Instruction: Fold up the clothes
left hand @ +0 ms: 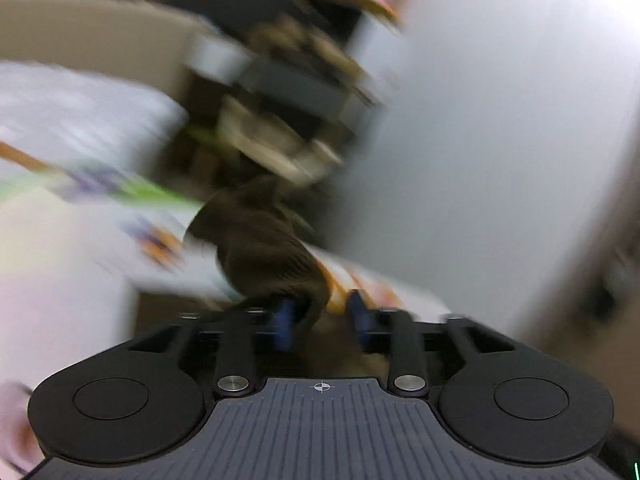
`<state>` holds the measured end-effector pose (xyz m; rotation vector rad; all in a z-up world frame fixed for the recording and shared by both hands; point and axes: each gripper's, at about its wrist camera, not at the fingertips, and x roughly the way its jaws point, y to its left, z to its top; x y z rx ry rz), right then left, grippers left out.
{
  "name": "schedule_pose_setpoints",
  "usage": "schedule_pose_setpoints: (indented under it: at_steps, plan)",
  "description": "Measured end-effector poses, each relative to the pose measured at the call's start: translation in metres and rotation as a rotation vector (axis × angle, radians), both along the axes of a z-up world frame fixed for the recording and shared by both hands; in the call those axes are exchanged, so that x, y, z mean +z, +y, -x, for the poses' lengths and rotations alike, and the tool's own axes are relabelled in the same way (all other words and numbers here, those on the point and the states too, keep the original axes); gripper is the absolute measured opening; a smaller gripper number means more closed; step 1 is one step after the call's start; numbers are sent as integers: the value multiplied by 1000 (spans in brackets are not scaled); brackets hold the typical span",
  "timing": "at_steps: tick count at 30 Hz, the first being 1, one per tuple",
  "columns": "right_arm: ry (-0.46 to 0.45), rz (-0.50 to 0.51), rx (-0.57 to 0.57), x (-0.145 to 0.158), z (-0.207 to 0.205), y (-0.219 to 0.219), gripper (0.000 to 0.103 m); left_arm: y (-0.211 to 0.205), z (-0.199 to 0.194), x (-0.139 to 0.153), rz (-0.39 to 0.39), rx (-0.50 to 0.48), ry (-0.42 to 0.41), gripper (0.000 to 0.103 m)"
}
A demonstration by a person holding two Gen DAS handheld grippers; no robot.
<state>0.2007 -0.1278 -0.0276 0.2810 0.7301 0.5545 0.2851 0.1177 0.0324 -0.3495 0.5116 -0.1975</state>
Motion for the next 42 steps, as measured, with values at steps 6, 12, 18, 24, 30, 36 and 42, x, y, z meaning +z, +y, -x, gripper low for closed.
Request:
schedule_pose_setpoints:
  at_steps: [6,12,18,24,30,36,42]
  plan:
    - [16,9,7,6,6,-8,103,-44,12,-35,-90,-179,76,86]
    - [-133,165,-355,42,43,-85,103,-30,13,-46,-111,-132,86,94]
    - [59,28,-767,12,54,-196,97,-70,-1,-46,-294,-195,17,94]
    - [116,-50,-669,-29,37,-188,64,-104,-21,-45,-457,-221,-25,81]
    - [-8,43,-572,7,14,-175,11,-77,-51,-22,-389,-7,-43,16]
    - [-182,90,-586,77,-10,-170,10,-67,-61,1,-197,88,-105,20]
    - [-348,69,-395,158,-44,-96,9,-105,-41,-42,-138,-245,24,81]
